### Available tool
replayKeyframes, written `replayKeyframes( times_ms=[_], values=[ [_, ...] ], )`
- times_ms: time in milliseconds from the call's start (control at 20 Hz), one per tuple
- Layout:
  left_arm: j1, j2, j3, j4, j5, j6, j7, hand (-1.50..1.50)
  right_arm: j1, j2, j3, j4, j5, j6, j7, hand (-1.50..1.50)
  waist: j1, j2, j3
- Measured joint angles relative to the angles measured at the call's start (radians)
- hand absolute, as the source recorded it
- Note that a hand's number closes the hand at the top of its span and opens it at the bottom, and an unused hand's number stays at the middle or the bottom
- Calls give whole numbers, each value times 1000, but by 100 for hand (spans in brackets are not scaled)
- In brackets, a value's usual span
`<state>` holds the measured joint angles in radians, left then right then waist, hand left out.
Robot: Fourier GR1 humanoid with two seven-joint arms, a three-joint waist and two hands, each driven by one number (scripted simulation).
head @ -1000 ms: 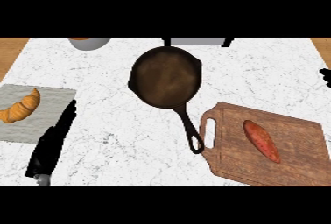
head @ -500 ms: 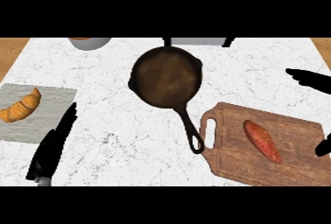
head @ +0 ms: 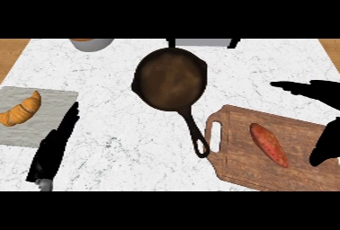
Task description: Pick the sweet potato from the cutting board and place it in the pan
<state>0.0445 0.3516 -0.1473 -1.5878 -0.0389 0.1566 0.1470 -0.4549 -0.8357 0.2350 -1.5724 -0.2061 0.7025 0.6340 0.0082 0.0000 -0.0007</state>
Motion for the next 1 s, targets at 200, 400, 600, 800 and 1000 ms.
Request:
replayKeyframes(
  times_ms=[200, 400, 600, 800, 1000],
  values=[
    [-1, -5, 21, 9, -6, -16, -5, 0, 7, 34, 14, -21, 36, 35, 53, -150, -3, 0, 0],
    [30, -11, 33, -2, -18, -31, -18, 0, 22, 78, 14, -58, 36, 52, 117, -150, -4, -1, 0],
    [42, -21, 43, -20, -26, -41, -11, 0, 40, 115, 36, -73, 84, 63, 146, -150, -4, -1, 0],
    [49, -29, 51, -23, -32, -56, -16, 0, 56, 123, 42, -83, 110, 76, 164, -150, -5, -1, 0],
    [44, -47, 53, -14, -52, -57, -17, 0, 63, 172, 62, -58, 184, 73, 169, -150, -4, 0, 1]
  ],
)
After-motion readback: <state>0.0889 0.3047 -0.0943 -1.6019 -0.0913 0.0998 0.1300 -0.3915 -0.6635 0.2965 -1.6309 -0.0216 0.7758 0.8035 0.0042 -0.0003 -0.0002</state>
